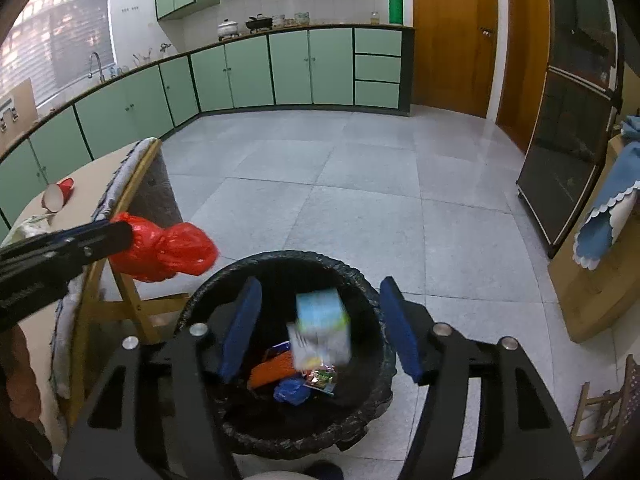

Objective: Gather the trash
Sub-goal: 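Carry the milk carton and red bag over the bin and release both, then move both tools back over the tissue and printed plastic bag, then grasp the white tissue with the right gripper while the left grasps the printed plastic bag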

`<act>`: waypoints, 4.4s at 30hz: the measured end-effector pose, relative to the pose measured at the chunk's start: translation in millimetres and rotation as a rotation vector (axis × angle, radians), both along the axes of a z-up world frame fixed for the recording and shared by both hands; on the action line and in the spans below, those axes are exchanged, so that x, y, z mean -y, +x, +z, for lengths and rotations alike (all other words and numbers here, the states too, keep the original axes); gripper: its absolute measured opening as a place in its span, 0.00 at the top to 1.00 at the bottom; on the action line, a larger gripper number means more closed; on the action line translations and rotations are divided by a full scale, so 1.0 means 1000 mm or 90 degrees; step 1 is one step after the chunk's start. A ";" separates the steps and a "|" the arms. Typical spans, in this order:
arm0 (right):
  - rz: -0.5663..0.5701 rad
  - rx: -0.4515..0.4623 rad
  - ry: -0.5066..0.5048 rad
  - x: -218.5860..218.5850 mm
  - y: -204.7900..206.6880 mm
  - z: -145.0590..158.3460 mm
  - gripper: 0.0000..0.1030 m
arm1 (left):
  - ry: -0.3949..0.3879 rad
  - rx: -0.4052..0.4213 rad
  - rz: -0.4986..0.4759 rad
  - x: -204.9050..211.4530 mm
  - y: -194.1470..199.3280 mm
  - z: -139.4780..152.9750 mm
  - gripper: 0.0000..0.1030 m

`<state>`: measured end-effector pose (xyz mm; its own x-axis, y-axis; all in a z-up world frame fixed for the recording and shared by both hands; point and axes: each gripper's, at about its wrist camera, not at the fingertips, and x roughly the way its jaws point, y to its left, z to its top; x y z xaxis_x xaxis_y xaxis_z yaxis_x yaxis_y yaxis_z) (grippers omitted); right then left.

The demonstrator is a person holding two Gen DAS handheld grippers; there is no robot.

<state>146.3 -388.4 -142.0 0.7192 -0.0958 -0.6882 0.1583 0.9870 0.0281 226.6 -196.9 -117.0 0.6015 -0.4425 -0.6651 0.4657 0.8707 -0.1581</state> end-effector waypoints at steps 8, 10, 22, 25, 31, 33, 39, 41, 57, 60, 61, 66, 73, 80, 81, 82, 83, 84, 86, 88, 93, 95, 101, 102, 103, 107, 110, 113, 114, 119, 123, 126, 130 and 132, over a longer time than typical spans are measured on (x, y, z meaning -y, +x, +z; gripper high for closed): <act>-0.016 0.011 -0.004 0.000 -0.004 0.005 0.31 | -0.035 0.007 0.018 -0.015 0.005 0.012 0.38; -0.015 0.015 -0.003 -0.001 -0.006 0.009 0.31 | -0.038 0.018 0.026 -0.021 0.003 0.017 0.38; 0.022 0.089 0.007 -0.049 -0.007 0.057 0.07 | -0.020 0.091 0.110 -0.101 -0.020 0.047 0.24; 0.044 0.104 0.015 -0.072 -0.002 0.066 0.05 | -0.012 0.103 0.150 -0.132 -0.025 0.051 0.22; 0.115 0.117 0.034 -0.134 0.018 0.076 0.05 | 0.022 0.132 0.259 -0.217 -0.034 0.056 0.21; 0.140 0.120 0.041 -0.156 0.024 0.078 0.05 | 0.036 0.134 0.291 -0.241 -0.035 0.055 0.21; 0.204 0.126 0.035 -0.231 0.044 0.074 0.05 | 0.054 0.128 0.366 -0.301 -0.036 0.048 0.21; 0.220 0.122 0.038 -0.249 0.049 0.071 0.05 | 0.059 0.125 0.384 -0.317 -0.037 0.044 0.21; 0.287 0.030 0.004 -0.335 0.091 0.032 0.18 | 0.059 0.093 0.432 -0.360 -0.032 0.019 0.21; 0.291 0.008 0.000 -0.341 0.099 0.026 0.19 | 0.055 0.089 0.433 -0.363 -0.028 0.017 0.21; 0.294 0.003 -0.003 -0.344 0.101 0.024 0.19 | 0.054 0.088 0.433 -0.363 -0.027 0.016 0.21; 0.308 -0.020 -0.017 -0.352 0.107 0.018 0.30 | 0.050 0.081 0.430 -0.366 -0.023 0.010 0.21; 0.330 -0.049 -0.028 -0.360 0.109 0.012 0.64 | 0.038 0.062 0.418 -0.365 -0.017 0.003 0.21; 0.337 -0.056 -0.023 -0.359 0.109 0.010 0.72 | 0.003 0.038 0.409 -0.370 -0.010 -0.002 0.21; 0.337 -0.057 -0.020 -0.359 0.109 0.011 0.72 | -0.002 0.036 0.409 -0.371 -0.009 -0.003 0.22; 0.338 -0.058 -0.019 -0.358 0.109 0.010 0.72 | -0.007 0.036 0.408 -0.371 -0.009 -0.003 0.22; 0.338 -0.058 -0.018 -0.358 0.109 0.010 0.72 | -0.011 0.036 0.405 -0.370 -0.008 -0.003 0.27; 0.339 -0.059 -0.017 -0.357 0.109 0.010 0.72 | -0.014 0.036 0.402 -0.370 -0.007 -0.003 0.30; 0.339 -0.059 -0.017 -0.358 0.110 0.010 0.72 | -0.019 0.034 0.398 -0.368 -0.005 -0.002 0.42; 0.339 -0.059 -0.016 -0.358 0.110 0.010 0.72 | -0.027 0.030 0.396 -0.369 -0.004 -0.002 0.48; 0.336 -0.057 -0.010 -0.356 0.110 0.011 0.72 | -0.040 0.025 0.401 -0.373 0.002 -0.001 0.45; 0.337 -0.057 -0.011 -0.357 0.110 0.012 0.72 | -0.041 0.027 0.404 -0.375 0.003 -0.001 0.35; 0.339 -0.060 -0.017 -0.359 0.111 0.012 0.72 | -0.067 0.013 0.418 -0.384 0.014 0.000 0.28; 0.339 -0.061 -0.017 -0.359 0.112 0.012 0.72 | -0.075 0.009 0.422 -0.386 0.017 0.000 0.28; 0.339 -0.061 -0.017 -0.360 0.112 0.011 0.72 | -0.080 0.007 0.426 -0.388 0.018 -0.001 0.30; 0.339 -0.064 -0.016 -0.359 0.113 0.011 0.72 | -0.095 -0.003 0.432 -0.391 0.022 -0.004 0.51; 0.339 -0.063 -0.018 -0.359 0.113 0.011 0.72 | -0.092 -0.006 0.423 -0.388 0.022 -0.006 0.69; 0.340 -0.061 -0.021 -0.361 0.113 0.011 0.72 | -0.086 0.002 0.426 -0.387 0.019 -0.005 0.79; 0.341 -0.059 -0.022 -0.362 0.113 0.011 0.72 | -0.083 0.007 0.428 -0.386 0.018 -0.005 0.80; 0.346 -0.043 -0.043 -0.365 0.105 0.014 0.75 | -0.075 0.028 0.432 -0.384 0.007 0.001 0.93; 0.347 -0.034 -0.038 -0.363 0.096 0.019 0.80 | -0.077 0.043 0.433 -0.380 -0.002 0.009 0.95; 0.340 -0.023 -0.031 -0.356 0.090 0.028 0.81 | -0.082 0.051 0.432 -0.378 -0.007 0.015 0.95; 0.321 -0.001 -0.024 -0.341 0.081 0.045 0.82 | -0.094 0.068 0.431 -0.373 -0.017 0.027 0.96; 0.312 0.007 -0.016 -0.332 0.077 0.052 0.82 | -0.095 0.077 0.427 -0.369 -0.020 0.033 0.96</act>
<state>223.6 -56.3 -89.9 0.6907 0.2392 -0.6824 -0.3255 0.9455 0.0020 207.0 172.4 -84.4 0.8427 -0.0313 -0.5375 -0.1425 0.9497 -0.2787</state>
